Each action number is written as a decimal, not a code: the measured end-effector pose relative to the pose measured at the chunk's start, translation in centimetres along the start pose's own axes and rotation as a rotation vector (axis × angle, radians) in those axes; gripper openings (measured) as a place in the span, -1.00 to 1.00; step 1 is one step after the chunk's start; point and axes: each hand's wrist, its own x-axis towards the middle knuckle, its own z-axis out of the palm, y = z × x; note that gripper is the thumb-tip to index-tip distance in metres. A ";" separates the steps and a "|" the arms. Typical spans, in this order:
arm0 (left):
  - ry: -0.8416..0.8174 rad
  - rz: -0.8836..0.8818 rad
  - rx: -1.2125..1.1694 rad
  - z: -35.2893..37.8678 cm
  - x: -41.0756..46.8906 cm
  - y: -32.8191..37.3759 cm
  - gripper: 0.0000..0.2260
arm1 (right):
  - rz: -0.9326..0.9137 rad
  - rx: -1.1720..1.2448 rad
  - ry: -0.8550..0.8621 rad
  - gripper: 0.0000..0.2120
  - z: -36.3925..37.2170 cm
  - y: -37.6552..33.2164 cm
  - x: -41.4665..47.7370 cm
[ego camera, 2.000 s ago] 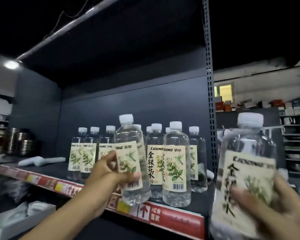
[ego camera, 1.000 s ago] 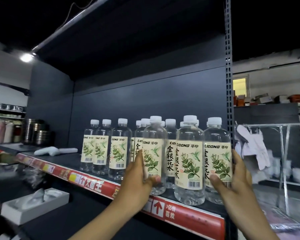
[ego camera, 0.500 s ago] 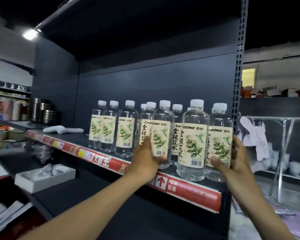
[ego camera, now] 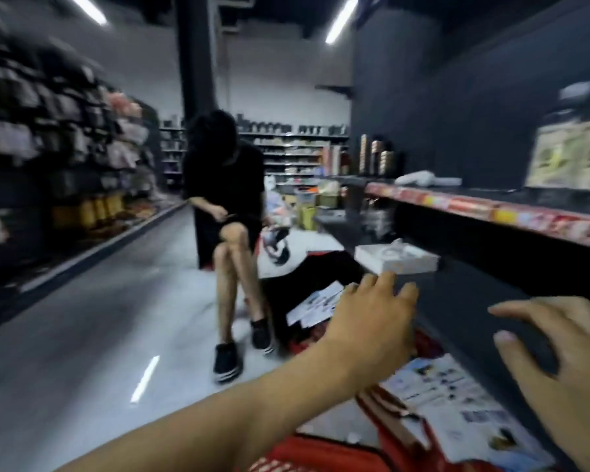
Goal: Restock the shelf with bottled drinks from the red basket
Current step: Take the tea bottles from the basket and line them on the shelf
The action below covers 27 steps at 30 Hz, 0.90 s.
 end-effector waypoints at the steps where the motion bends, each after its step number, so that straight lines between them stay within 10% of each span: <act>1: -0.022 -0.060 0.035 1.0 -2.3 -2.8 -0.62 | 0.045 0.028 -0.123 -0.85 2.9 -1.2 -0.6; 11: -0.529 -0.607 -0.106 13.8 -22.9 -15.5 -0.66 | 0.262 0.204 -0.776 -0.84 27.3 -3.9 -11.6; 19: -0.916 -0.942 -0.419 26.2 -31.6 -15.3 -0.61 | 0.768 0.181 -1.221 -0.96 35.2 0.6 -23.5; 24: -1.103 -1.035 -0.446 29.6 -33.5 -14.7 -0.63 | 0.910 0.176 -1.286 -0.89 37.7 0.8 -25.9; 27: -1.164 -1.068 -0.407 31.3 -34.4 -14.7 -0.58 | 1.021 -0.017 -0.996 -0.51 39.2 2.2 -28.0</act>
